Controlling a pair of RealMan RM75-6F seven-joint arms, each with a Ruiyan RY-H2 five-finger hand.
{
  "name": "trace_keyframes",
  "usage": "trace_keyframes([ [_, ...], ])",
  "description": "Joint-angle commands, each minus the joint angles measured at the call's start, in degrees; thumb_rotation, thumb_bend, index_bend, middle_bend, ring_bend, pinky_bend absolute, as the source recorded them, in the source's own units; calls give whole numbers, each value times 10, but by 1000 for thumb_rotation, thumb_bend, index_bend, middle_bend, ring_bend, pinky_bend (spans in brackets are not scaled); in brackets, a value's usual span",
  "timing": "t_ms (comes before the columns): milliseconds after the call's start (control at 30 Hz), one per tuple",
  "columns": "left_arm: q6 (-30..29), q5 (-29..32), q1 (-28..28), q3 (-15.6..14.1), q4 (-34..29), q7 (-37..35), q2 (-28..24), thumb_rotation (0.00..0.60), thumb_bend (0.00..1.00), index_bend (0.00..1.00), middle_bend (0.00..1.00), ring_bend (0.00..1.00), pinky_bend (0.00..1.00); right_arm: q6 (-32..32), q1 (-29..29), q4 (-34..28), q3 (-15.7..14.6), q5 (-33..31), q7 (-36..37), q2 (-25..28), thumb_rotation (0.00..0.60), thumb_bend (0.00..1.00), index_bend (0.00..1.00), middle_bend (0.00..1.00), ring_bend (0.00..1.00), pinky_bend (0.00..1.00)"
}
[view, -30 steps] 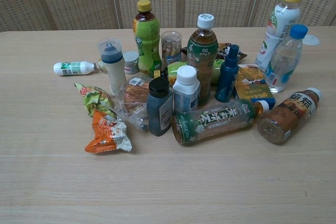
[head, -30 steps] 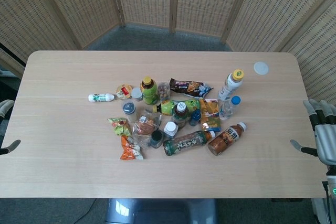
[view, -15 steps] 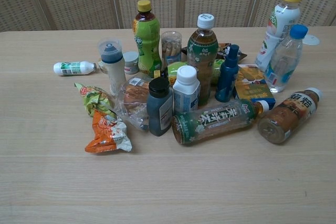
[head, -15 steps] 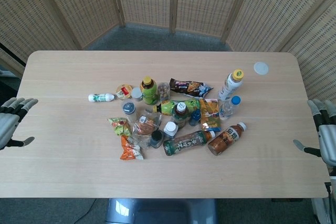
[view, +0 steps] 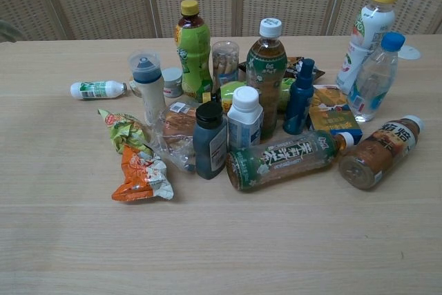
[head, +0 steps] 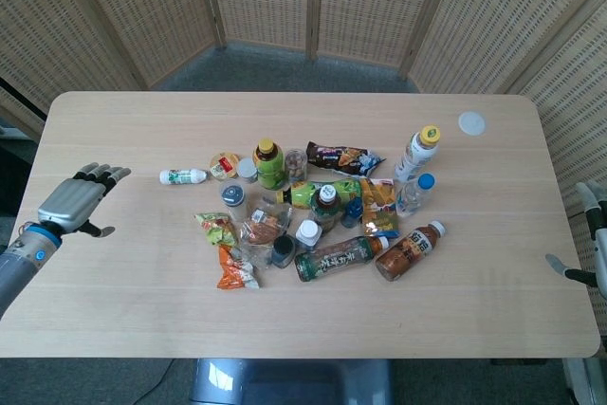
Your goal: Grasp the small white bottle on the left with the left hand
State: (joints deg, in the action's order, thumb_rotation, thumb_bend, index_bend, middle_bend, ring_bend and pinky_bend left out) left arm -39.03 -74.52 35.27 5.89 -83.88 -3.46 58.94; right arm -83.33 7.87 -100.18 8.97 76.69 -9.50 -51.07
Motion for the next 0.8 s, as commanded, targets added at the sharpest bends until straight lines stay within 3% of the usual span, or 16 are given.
trace_keyframes([
  [33, 30, 23, 29, 7, 34, 12, 39, 600, 257, 0, 0, 0, 0, -2, -2, 0, 0, -2, 0, 2, 512, 28, 0, 0, 0, 0],
  [800, 147, 96, 142, 14, 261, 26, 251, 600, 259, 0, 0, 0, 0, -27, -27, -7, 4, -28, -2, 17, 515, 26, 0, 0, 0, 0],
])
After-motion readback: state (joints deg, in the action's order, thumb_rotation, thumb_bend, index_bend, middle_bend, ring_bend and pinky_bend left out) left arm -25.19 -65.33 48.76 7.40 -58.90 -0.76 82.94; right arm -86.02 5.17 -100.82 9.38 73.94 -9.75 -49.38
